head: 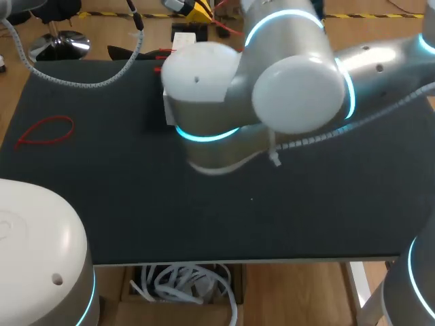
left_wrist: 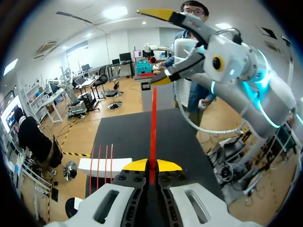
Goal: Grab the tape and strap the tape.
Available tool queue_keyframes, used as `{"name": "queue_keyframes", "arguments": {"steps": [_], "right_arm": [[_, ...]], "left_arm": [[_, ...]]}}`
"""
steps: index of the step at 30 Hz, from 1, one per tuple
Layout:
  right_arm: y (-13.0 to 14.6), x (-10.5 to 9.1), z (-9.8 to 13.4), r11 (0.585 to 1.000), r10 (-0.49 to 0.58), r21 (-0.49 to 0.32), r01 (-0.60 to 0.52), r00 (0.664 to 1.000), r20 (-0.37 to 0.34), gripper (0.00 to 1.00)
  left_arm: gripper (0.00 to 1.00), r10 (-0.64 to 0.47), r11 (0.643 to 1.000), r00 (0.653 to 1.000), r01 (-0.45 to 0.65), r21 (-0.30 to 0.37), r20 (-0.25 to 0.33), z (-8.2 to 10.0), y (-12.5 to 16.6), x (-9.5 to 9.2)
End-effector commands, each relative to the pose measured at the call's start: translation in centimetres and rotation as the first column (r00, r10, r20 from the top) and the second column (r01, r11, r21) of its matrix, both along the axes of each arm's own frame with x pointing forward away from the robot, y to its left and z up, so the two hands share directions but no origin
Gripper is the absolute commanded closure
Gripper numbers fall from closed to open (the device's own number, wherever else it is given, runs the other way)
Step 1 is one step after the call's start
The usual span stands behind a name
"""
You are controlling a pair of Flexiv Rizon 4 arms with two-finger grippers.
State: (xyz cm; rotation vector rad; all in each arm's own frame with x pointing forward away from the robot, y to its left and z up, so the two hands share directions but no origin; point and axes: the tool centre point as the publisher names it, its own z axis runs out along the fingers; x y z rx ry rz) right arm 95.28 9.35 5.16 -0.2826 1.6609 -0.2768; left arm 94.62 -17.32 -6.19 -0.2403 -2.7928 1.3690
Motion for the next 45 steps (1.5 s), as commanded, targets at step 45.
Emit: {"name": "queue_keyframes", "arguments": {"steps": [45], "right_arm": [[-3.0,1.2,0.6,0.998,0.055,0.017,-0.055,0.998,-0.024,0.0]], "left_arm": [[1.0,0.728,0.681,0.478,-0.419,0.6,-0.492,-23.8,32.1,-4.3]]}}
